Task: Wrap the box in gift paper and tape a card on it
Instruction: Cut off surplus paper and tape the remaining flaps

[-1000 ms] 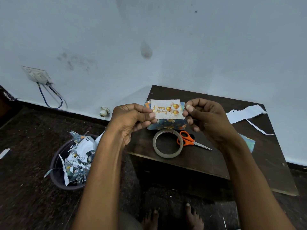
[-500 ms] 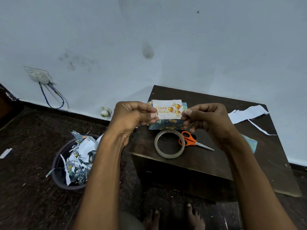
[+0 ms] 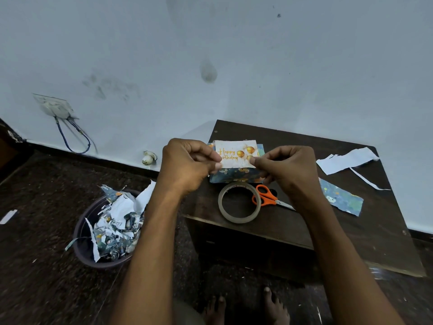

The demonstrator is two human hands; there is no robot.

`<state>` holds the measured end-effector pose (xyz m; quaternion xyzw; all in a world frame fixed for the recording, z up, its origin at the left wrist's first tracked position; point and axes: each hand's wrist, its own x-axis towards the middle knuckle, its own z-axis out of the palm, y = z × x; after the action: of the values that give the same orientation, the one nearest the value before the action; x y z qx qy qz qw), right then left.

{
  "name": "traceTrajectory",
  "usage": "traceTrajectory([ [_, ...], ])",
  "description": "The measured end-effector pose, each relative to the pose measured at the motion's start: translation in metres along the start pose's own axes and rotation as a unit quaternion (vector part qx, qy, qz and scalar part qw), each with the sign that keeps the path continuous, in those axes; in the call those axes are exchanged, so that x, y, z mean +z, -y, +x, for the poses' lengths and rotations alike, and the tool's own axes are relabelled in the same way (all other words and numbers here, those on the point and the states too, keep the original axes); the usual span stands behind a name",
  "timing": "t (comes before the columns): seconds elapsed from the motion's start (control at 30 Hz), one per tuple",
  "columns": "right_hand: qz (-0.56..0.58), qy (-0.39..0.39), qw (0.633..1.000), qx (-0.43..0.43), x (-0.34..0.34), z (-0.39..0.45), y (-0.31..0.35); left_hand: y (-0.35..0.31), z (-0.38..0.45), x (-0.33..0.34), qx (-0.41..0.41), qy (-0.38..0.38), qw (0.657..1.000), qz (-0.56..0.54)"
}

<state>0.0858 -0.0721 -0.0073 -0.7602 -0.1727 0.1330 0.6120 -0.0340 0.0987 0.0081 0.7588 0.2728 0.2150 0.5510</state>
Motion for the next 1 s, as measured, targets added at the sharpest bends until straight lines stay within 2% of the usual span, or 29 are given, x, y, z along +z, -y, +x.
traceTrajectory([
  [0.37,0.031,-0.083,0.996,0.033,-0.003,0.011,-0.01,-0.004,0.004,0.024,0.069,-0.016,0.995,0.068],
  [0.63,0.032,-0.105,0.993,0.049,-0.014,0.037,-0.021,0.006,0.025,0.053,0.129,-0.04,0.985,0.108],
  [1.0,-0.014,-0.149,0.988,0.034,-0.007,0.043,-0.035,0.016,0.042,0.065,0.137,-0.05,0.978,0.15],
])
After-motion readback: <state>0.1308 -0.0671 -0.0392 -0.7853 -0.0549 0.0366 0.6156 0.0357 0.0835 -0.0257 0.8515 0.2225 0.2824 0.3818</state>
